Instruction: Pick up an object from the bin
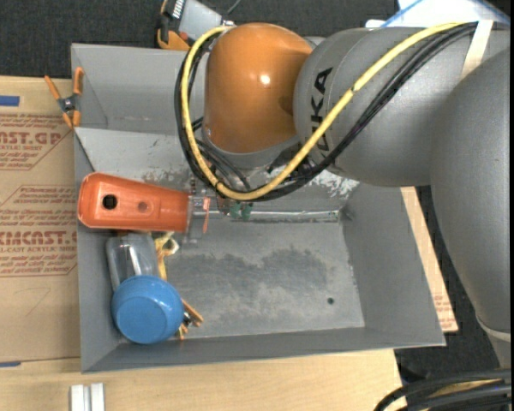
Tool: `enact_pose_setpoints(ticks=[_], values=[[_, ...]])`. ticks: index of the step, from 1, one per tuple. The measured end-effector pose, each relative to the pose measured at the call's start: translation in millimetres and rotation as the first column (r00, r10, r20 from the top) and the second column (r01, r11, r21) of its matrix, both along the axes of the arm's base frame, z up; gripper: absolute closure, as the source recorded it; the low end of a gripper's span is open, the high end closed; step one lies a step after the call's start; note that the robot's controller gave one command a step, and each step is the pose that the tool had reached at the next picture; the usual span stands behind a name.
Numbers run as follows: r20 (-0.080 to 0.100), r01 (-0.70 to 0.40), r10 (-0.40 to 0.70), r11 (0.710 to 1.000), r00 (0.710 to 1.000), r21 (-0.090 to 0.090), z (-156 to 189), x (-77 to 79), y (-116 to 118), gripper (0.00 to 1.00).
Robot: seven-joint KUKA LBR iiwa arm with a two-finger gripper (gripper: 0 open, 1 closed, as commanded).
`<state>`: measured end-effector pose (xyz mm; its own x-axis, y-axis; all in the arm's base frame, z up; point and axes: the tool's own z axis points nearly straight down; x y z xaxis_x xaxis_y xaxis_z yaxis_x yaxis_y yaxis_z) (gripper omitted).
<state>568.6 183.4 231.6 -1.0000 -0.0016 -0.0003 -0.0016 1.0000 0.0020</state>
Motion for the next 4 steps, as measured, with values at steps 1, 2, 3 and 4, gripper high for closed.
enact_pose_setpoints(ticks=[1, 2, 3, 4], values=[[0.000, 0.000, 0.000, 1.000, 1.000, 0.000, 0.0, 0.0, 0.0, 0.00], [0.005, 0.011, -0.011, 1.000, 1.000, 0.003, -6.4, 0.9, -1.9, 0.00], [-0.010, 0.002, -0.002, 1.000, 1.000, -0.004, -7.3, -8.4, -1.0, 0.00], [-0.002, -0.260, 0.260, 0.966, 0.966, 0.000, -7.1, -4.3, 0.5, 0.00]])
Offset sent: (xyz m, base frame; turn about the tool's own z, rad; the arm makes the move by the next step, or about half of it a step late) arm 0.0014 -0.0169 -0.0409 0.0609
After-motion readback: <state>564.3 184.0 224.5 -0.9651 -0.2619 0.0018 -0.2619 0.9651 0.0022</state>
